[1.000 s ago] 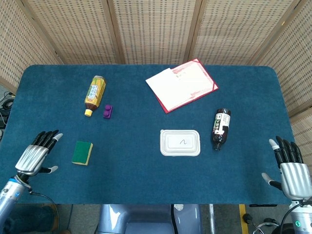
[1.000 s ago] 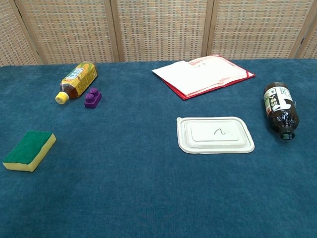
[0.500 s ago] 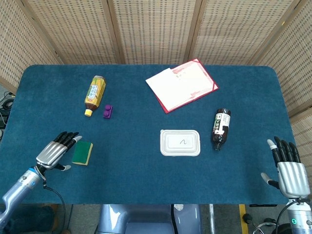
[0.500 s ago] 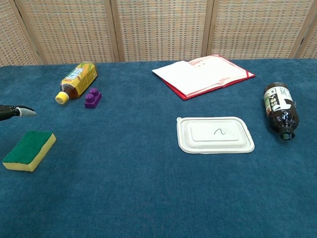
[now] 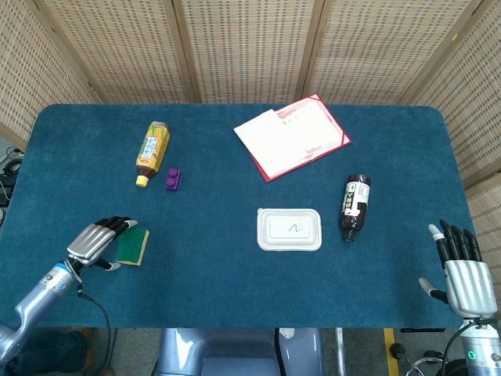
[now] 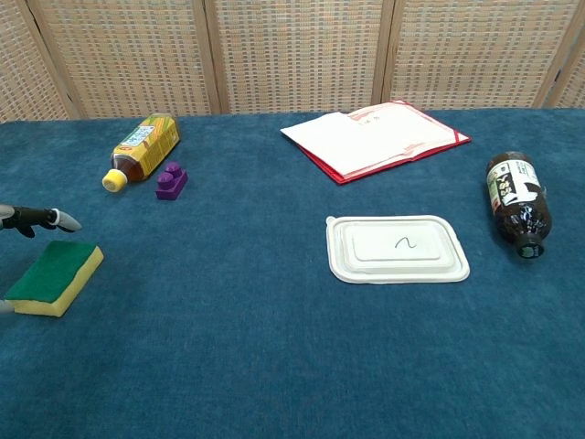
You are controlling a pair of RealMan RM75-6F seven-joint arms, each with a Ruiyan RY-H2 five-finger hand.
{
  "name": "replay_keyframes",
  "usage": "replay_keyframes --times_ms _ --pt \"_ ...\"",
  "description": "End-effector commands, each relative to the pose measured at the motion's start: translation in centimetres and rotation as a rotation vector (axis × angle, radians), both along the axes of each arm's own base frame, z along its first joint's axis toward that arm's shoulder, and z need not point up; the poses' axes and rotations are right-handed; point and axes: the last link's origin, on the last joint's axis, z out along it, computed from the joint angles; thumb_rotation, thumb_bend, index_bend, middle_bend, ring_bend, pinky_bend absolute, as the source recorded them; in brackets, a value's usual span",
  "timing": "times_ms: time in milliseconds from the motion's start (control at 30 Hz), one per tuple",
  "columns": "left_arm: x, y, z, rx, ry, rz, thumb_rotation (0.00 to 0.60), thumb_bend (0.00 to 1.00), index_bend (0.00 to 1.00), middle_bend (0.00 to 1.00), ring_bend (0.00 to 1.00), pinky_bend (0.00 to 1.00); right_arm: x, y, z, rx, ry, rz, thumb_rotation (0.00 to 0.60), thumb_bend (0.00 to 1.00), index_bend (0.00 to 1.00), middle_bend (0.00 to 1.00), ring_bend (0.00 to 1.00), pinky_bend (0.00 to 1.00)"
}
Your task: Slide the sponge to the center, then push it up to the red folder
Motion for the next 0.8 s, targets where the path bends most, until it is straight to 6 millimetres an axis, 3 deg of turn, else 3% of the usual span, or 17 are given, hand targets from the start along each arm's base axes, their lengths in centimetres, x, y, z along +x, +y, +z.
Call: replay_keyframes --times_ms 33,200,667,800 --pt "0.2 0.2 -0.1 0.003 -0.003 -0.002 0.6 0.0 0.19 0.27 0.22 0.25 0.0 0.0 0.0 0.0 -0.002 -0.001 0.6 0.0 0.0 0.0 0.0 0.0" --pt "0.4 0.3 0.0 0.001 -0.006 0.008 0.6 0.0 0.24 0.36 0.3 0.31 -0.1 0.0 0.0 0.003 -0.005 -0.004 0.6 0.0 0.0 0.0 0.0 0.0" --pt "2.0 0.9 1.9 0.052 -0.084 0.004 0.6 0.0 0.28 0.37 0.3 0.32 -0.1 -0.1 0.1 0.009 -0.011 -0.008 0.6 0.0 0.0 0.0 0.0 0.0" --pt "3.6 1.7 2.6 0.065 -0.108 -0.025 0.6 0.0 0.28 0.37 0.3 0.32 -0.1 -0.1 0.1 0.009 -0.015 -0.01 0.6 0.0 0.0 0.0 0.0 0.0"
